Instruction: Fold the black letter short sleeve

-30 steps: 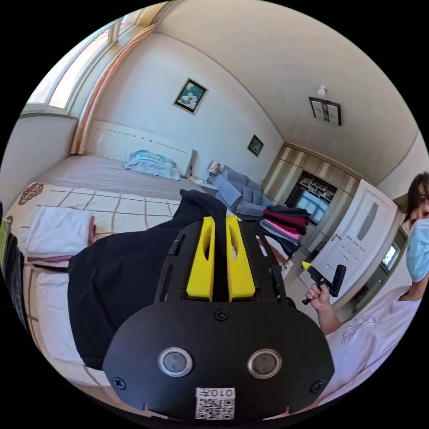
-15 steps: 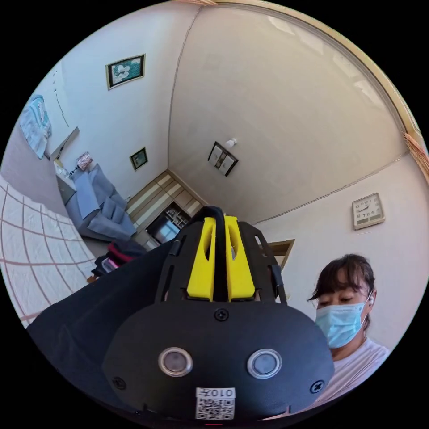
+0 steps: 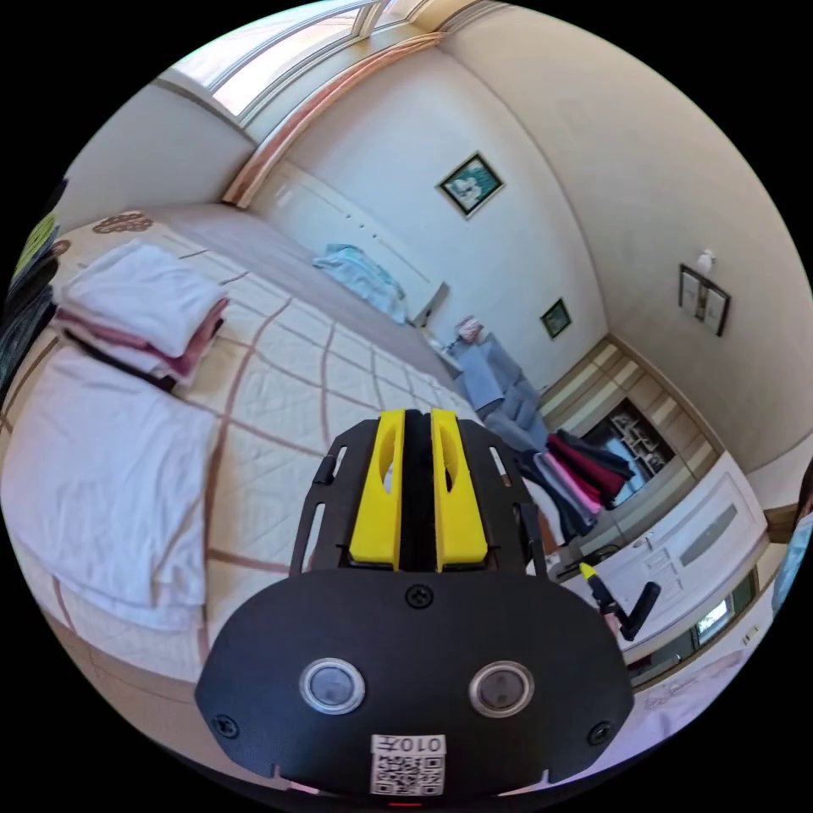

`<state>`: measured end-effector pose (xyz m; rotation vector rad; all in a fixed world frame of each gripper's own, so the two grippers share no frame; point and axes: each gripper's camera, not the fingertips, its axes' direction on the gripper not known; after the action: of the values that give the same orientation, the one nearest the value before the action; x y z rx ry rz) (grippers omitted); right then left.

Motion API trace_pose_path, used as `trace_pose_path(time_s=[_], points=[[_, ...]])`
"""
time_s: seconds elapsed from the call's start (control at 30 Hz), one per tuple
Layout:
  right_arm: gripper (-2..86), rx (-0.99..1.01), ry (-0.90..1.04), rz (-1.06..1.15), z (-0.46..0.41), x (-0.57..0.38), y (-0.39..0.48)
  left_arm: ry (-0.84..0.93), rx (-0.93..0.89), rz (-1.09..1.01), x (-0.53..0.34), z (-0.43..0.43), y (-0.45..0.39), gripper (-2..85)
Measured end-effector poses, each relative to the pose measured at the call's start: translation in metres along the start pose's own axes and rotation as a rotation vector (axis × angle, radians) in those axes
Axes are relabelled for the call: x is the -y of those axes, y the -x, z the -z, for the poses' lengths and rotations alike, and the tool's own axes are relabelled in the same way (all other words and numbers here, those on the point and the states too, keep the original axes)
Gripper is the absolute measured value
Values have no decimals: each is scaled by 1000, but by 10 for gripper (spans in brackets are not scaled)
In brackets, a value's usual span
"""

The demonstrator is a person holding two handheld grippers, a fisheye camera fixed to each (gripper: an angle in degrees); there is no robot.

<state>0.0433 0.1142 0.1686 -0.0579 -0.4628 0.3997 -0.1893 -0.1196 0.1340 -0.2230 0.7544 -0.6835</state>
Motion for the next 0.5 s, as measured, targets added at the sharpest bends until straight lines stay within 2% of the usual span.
trace_pose_path(time_s=[0.1, 0.2, 0.27, 0.3, 0.37, 0.43, 0.5], points=[[72, -42, 100, -1, -30, 7, -6, 92, 169, -81, -34, -2, 15, 66], [83, -36, 164, 84, -68, 20, 1, 223, 306, -485, -50, -34, -39, 83], [89, -53, 172, 178, -91, 30, 9, 274, 424, -860, -76, -78, -89, 97], [93, -79, 179, 247, -107, 38, 14, 285, 447, -946, -84, -92, -98, 99], [100, -127, 187, 334, -129, 52, 15, 335, 406, -1187, -105, -141, -126, 103], [106, -147, 228, 407, -152, 67, 13, 365, 277, -1229, -106, -170, -136, 104], [113, -159, 344, 521, -183, 81, 12, 436, 244, -1254, -103, -202, -141, 102]])
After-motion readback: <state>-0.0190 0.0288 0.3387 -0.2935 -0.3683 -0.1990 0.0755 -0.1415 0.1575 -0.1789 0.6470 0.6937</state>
